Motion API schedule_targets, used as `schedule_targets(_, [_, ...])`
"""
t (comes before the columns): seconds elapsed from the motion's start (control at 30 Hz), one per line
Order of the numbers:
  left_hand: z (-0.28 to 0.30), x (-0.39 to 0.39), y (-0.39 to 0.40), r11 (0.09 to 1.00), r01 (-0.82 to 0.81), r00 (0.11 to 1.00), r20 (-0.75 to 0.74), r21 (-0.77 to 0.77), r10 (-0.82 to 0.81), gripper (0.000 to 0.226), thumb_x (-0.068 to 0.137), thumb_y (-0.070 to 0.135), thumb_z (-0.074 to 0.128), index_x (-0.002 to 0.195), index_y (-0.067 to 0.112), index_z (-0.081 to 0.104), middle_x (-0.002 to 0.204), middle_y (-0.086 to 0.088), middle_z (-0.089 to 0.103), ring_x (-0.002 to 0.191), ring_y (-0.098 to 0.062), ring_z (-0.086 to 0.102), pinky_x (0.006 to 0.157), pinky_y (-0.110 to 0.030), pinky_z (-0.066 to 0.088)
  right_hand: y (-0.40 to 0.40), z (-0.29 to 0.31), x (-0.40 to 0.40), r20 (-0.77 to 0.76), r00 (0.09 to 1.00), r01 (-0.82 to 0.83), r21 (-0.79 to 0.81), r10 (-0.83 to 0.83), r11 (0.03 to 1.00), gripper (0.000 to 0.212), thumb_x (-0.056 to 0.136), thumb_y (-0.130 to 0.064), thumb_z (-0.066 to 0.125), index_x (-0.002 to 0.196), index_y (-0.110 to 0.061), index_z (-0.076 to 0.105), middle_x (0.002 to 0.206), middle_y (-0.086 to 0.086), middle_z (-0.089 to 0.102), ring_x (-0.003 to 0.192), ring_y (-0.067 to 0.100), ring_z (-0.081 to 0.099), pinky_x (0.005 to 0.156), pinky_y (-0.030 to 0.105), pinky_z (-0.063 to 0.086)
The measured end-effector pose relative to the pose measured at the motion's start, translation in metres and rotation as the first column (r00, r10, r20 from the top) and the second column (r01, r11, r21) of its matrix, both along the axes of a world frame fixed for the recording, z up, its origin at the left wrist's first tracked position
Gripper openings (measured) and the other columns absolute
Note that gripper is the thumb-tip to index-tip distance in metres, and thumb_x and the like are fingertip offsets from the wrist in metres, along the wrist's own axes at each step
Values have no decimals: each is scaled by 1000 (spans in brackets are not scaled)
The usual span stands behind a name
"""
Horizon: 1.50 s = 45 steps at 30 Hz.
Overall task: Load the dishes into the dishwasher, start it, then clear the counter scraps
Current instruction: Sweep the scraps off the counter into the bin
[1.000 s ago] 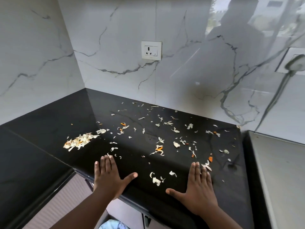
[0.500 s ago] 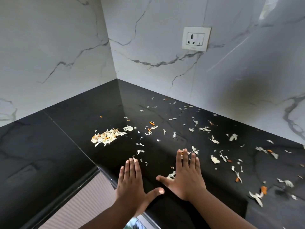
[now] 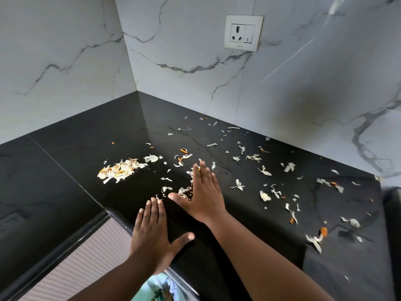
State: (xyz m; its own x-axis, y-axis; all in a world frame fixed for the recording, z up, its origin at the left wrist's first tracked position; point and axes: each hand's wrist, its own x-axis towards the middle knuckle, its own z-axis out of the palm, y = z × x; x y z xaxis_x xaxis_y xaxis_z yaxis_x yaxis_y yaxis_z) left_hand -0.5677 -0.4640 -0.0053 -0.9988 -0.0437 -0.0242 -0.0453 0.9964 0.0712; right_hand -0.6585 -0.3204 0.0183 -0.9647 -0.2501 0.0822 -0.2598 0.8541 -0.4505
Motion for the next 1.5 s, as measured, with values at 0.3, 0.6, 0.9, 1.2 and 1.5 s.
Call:
schedule_targets(0.3, [-3,-1,2,1000,-20,1000,5,-14,20,132,57,94,-13,152,3,-3,160,-15,-3,148,-25,-6,121,-40,0,265,20,72,-39,867,480,332,-497,812,123,57,-99,4,149,-22,28,159,2,21,148,25,7,119,45,-1])
schedule_targets(0.6, [-6,0,2,1000,-18,1000,-7,4,18,130,59,93,-10,152,3,-1,161,-15,0,149,-24,-3,120,-39,0,246,-1,96,109,933,319,191,-344,928,135,51,-102,10,154,-14,12,162,7,6,149,21,0,120,35,1])
schedule_targets(0.9, [-9,1,-1,999,-13,1000,-10,41,13,130,59,94,-8,152,3,-2,161,-14,-1,148,-22,-5,120,-38,-1,106,-3,95,157,962,270,-412,-224,871,88,85,-70,46,152,-20,20,159,-4,21,146,13,18,120,33,14])
schedule_targets(1.2, [-1,3,4,999,-32,999,7,19,32,131,56,93,-15,152,4,-5,161,-13,-5,148,-22,-8,120,-37,-2,191,3,174,200,895,367,176,-398,913,136,52,-101,12,153,-13,-9,161,5,-13,147,21,-17,119,37,-9])
schedule_targets(1.5, [0,2,4,999,-39,999,17,14,39,127,59,91,-10,152,4,-8,161,-12,-8,148,-21,-11,120,-37,-6,53,-5,144,165,925,314,173,-341,934,134,60,-98,20,145,-6,-28,155,16,-28,142,33,-28,117,45,-15])
